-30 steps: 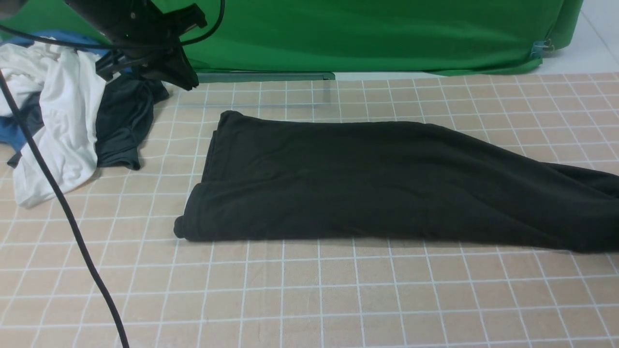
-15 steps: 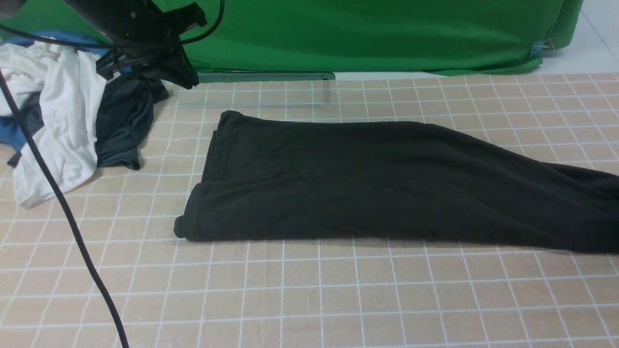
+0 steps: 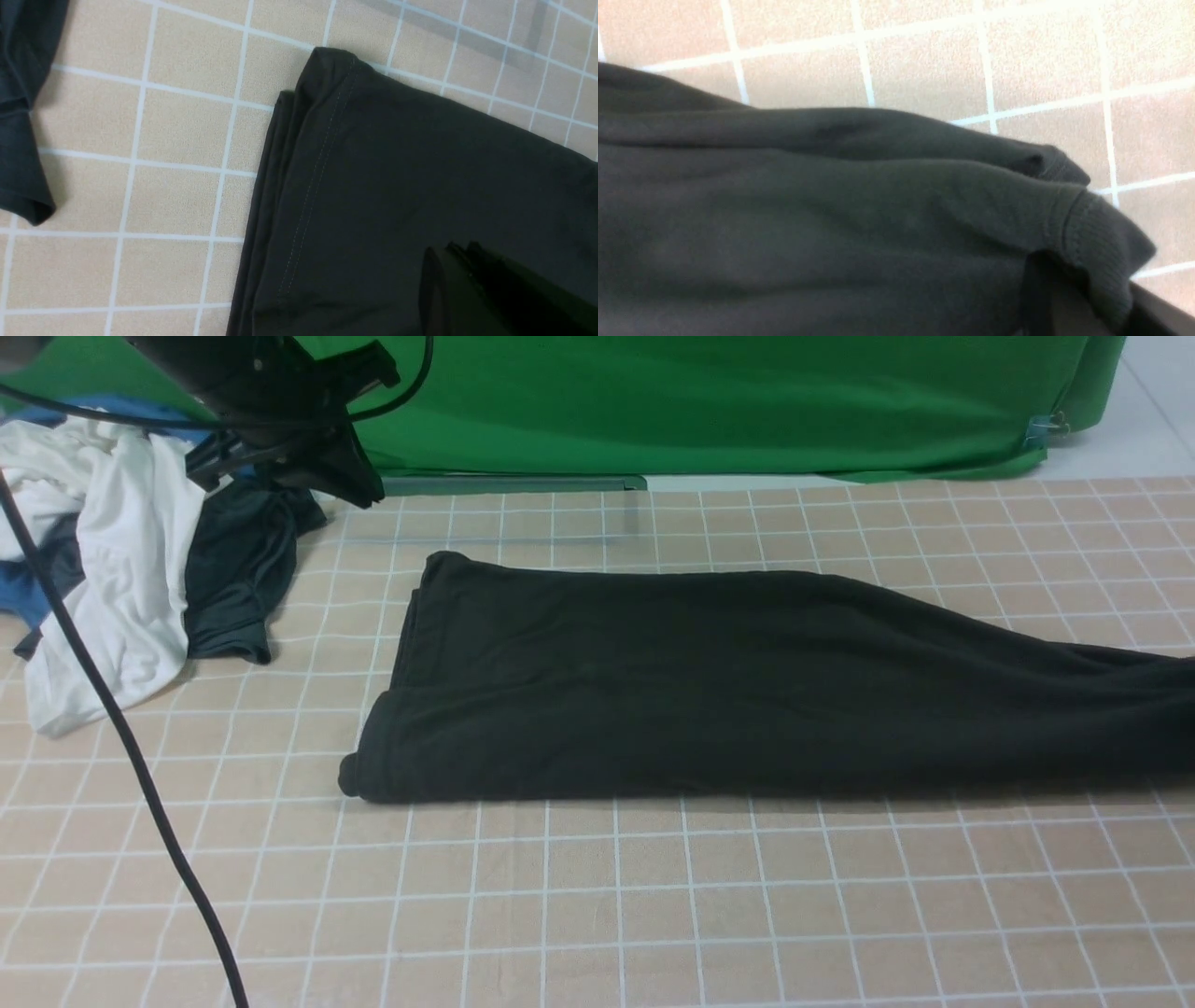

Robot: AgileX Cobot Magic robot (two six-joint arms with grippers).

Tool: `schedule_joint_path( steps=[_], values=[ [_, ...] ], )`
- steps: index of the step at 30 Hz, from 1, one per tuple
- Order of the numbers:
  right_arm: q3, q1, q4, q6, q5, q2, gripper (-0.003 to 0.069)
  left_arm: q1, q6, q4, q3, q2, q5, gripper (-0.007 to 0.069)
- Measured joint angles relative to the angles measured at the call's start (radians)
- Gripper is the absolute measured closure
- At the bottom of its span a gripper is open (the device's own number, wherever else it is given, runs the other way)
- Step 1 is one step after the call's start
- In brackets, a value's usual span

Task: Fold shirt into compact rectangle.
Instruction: 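Pull the folded dark garment lengthwise by its ends to straighten it flat on the table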

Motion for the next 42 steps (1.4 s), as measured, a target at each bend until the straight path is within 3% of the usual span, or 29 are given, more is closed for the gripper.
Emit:
schedule_joint_path(
  steps=[5, 7, 13, 22, 29, 37, 42],
  values=[
    [0.0, 0.0, -0.033, 0.02, -0.043, 0.038, 0.0581, 0.0, 0.0, 0.0, 0.0, 0.0, 0.0, 0.0608],
    [0.0, 0.0, -0.065, 0.055, -0.052, 0.058, 0.0536, 0.0, 0.0, 0.0, 0.0, 0.0, 0.0, 0.0608],
    [-0.021, 0.0, -0.159, 0.131, -0.009, 0.078, 0.0266, 0.0, 0.0, 0.0, 0.0, 0.0, 0.0, 0.0608],
    [-0.233, 0.0, -0.144, 0.111, 0.314, 0.076, 0.0175, 0.0, 0.0, 0.0, 0.0, 0.0, 0.0, 0.0608],
    [-0.196, -0.005, -0.074, 0.083, 0.293, 0.107, 0.0002, 0.0, 0.0, 0.001, 0.0, 0.0, 0.002, 0.0608],
    [-0.192, -0.01, -0.007, 0.047, 0.18, 0.221, -0.0014, 0.0, 0.0, 0.006, 0.0, 0.0, 0.008, 0.0608],
    [-0.197, -0.01, 0.024, 0.008, 0.17, 0.239, 0.0034, 0.0, 0.012, 0.006, 0.0, 0.0, 0.008, 0.0608]
  ],
)
